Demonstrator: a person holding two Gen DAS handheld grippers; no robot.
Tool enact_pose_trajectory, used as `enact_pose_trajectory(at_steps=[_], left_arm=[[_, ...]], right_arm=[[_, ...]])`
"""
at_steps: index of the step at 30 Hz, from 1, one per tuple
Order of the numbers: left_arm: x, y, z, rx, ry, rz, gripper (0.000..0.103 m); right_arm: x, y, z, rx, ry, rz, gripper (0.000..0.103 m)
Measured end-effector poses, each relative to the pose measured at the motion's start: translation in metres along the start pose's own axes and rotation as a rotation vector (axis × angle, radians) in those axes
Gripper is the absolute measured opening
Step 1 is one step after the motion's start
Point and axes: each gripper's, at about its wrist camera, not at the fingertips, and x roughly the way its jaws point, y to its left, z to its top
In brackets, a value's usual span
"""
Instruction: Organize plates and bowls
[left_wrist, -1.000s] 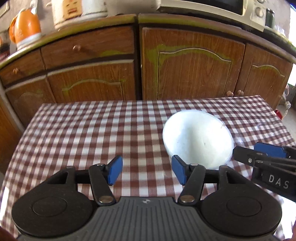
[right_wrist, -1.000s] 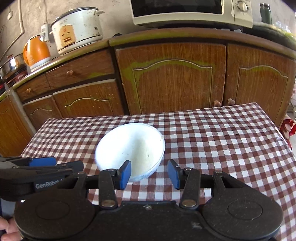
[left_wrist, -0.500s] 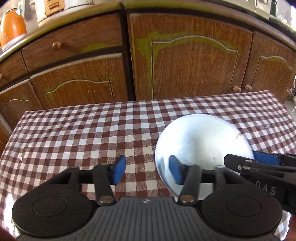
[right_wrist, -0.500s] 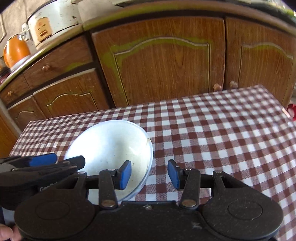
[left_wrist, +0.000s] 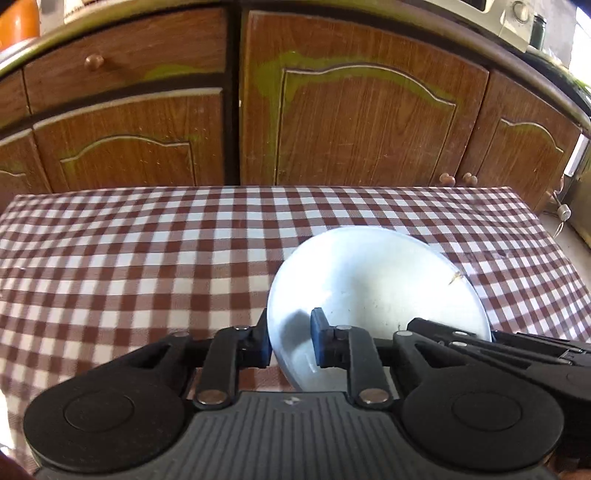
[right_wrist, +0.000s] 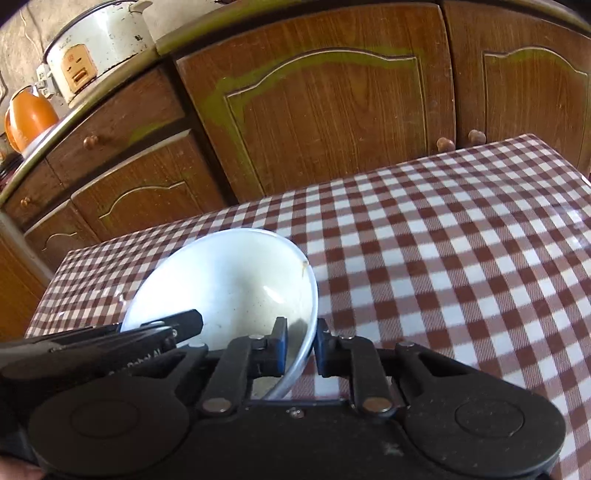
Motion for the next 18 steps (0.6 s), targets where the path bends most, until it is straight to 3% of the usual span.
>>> enact_pose_trajectory(at_steps=[18], left_arm=[[-0.15,0.028,-0.045,-0.072,-0.089,0.071,0.021]], right_arm=[[-0.117,0.067,-0.051,-0.052,-0.04,0.065,0.021]])
